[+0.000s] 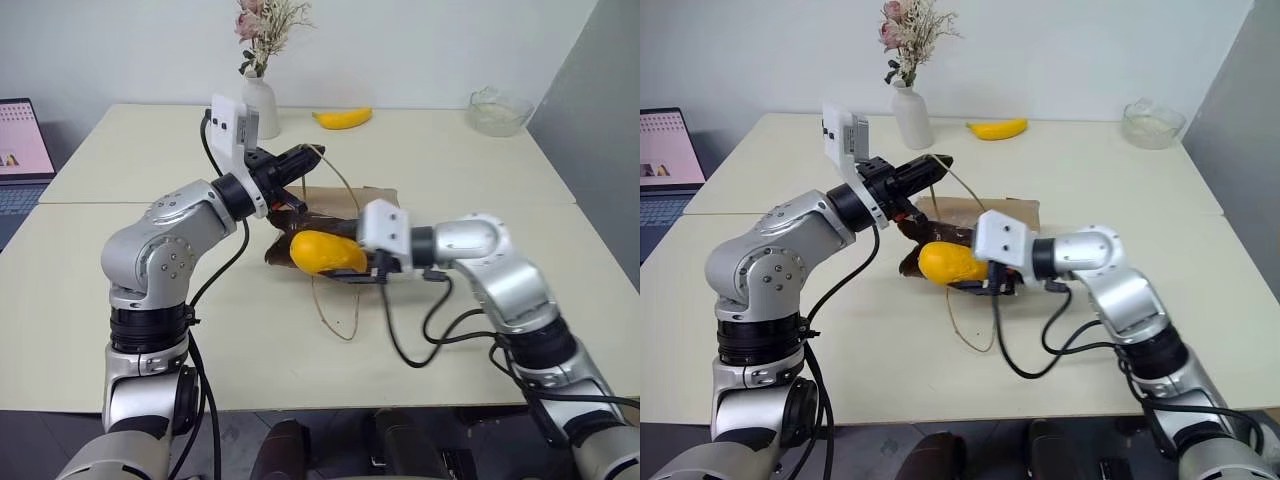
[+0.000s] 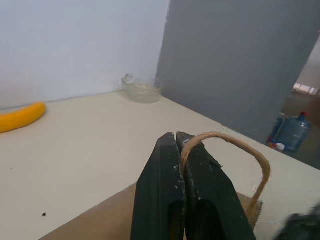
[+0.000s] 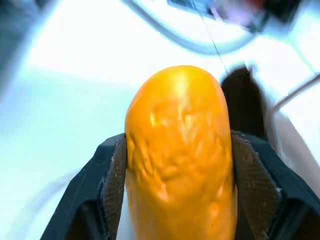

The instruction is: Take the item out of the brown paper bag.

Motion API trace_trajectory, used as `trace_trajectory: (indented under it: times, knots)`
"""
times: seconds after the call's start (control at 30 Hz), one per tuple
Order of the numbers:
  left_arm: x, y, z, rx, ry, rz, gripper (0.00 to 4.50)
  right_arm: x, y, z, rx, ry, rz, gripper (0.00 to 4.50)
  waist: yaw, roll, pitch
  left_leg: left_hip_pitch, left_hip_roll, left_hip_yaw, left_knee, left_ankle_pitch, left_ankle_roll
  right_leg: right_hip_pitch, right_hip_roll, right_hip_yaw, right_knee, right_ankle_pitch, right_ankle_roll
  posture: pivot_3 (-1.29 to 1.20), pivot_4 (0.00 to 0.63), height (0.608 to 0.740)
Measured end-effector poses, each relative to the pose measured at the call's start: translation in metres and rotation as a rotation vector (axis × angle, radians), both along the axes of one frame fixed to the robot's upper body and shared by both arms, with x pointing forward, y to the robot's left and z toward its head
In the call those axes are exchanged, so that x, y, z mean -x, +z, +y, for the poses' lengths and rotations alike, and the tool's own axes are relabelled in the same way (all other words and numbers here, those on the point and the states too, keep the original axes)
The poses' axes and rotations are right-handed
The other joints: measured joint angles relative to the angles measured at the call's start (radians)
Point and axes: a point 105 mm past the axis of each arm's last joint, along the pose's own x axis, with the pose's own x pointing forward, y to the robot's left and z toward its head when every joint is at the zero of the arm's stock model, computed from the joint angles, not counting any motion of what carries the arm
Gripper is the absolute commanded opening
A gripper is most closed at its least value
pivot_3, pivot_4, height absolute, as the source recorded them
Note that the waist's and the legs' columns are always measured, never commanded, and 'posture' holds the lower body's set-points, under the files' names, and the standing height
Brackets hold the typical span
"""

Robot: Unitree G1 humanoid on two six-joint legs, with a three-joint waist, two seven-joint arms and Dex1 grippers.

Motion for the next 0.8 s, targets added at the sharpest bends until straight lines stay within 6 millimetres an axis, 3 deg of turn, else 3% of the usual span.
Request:
trace_trajectory:
  times: [0.2,0.37,0.43,0.63,0.77,0.8]
  knots:
    - [-0.007,-0.003,0.006,0.007,0.044,0.005,0.0,-0.015,0.045,-0.073,-0.125,-0.242,0.016,2.7,0.003,0.0,0.0,0.0,0.0,0.001,0.0,0.0,0.0,0.0,0.0,0.0,-0.001,0.0,0.0,0.0,0.15,0.74]
    - [-0.013,-0.006,0.008,0.011,0.058,0.011,0.0,-0.042,0.039,-0.122,-0.01,-0.478,-0.053,2.7,0.0,0.0,0.0,0.0,-0.001,0.003,-0.001,0.0,0.0,0.0,0.0,0.002,-0.001,0.0,0.0,0.0,0.15,0.74]
    - [-0.014,-0.006,0.01,0.012,0.064,0.006,0.0,-0.059,0.021,-0.148,0.124,-0.595,-0.097,2.7,0.0,0.0,0.0,0.0,-0.001,0.004,-0.001,0.0,0.0,0.0,0.001,0.002,-0.002,0.0,0.0,0.0,0.15,0.74]
    - [-0.017,-0.005,0.009,0.013,0.068,0.001,0.0,-0.084,-0.063,-0.177,0.492,-0.622,-0.069,2.7,-0.004,0.0,0.001,0.0,0.0,0.004,-0.001,0.0,0.0,-0.001,0.001,0.003,-0.001,0.0,0.001,0.0,0.15,0.74]
    - [-0.018,-0.004,0.01,0.012,0.076,-0.006,0.0,-0.092,-0.082,-0.176,0.53,-0.604,-0.048,2.7,-0.005,0.0,0.001,0.0,0.0,0.005,-0.001,0.0,0.0,-0.001,0.001,0.003,-0.001,0.0,0.0,0.0,0.15,0.74]
    - [-0.018,-0.004,0.01,0.011,0.076,-0.006,0.0,-0.093,-0.082,-0.175,0.534,-0.597,-0.055,3.05,-0.004,0.0,0.001,0.0,0.0,0.004,-0.001,0.0,0.0,-0.001,0.001,0.003,-0.001,0.0,0.0,0.0,0.15,0.74]
